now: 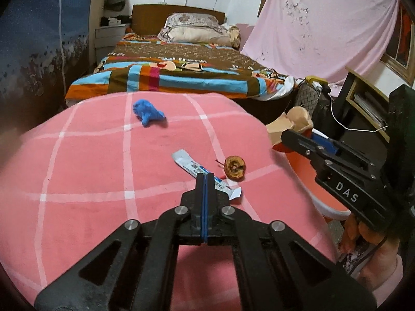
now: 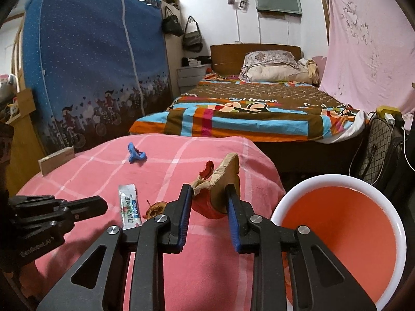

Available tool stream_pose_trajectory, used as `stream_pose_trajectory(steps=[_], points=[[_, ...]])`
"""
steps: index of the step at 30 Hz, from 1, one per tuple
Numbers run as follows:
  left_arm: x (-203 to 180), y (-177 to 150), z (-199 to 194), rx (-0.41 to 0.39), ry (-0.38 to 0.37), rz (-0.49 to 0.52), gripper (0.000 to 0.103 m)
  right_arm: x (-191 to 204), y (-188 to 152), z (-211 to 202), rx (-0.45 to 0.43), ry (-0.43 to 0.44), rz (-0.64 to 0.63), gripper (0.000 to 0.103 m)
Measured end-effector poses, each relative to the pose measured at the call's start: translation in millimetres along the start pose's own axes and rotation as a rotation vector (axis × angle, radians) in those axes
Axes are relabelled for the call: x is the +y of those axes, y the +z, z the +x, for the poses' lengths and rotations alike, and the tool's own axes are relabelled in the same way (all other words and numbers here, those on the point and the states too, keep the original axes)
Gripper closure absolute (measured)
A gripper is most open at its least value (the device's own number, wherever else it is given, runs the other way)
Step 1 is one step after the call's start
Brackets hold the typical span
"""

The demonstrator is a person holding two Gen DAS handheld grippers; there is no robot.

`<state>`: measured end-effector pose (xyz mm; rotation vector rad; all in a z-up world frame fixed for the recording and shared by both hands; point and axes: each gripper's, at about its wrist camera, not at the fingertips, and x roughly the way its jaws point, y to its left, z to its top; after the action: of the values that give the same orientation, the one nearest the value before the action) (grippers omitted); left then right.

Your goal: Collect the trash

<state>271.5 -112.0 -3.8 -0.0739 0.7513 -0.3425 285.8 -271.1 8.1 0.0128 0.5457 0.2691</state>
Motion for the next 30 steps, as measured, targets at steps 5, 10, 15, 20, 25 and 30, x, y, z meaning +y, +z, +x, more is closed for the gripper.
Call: stream_pose_trajectory(steps=[5, 10, 15, 20, 25, 30], points=[[5, 3, 14, 0.056, -0.021, -0.057, 0.103, -5, -1, 0, 0.007, -0.016, 0.012, 0.079], [-4, 6, 26, 0.086, 0.024, -0.059, 0.090, -14, -2, -1, 0.016, -0.036, 0.033, 0.079], [-20, 8, 39, 0.117, 0.077, 0.007, 0.074, -23, -3, -1, 0.019, -0.041, 0.059, 0.078], [-23, 4, 41, 0.128, 0.125, 0.065, 0.083, -26, -4, -1, 0.023, -0.042, 0.069, 0.078], [-9, 2, 36, 0.131, 0.110, 0.064, 0.100, -22, -4, 1, 0.031, -0.040, 0.059, 0.078], [-5, 0, 26, 0.110, 0.056, 0.048, 0.102, -18, -6, 2, 0.037, -0.035, 0.044, 0.078]])
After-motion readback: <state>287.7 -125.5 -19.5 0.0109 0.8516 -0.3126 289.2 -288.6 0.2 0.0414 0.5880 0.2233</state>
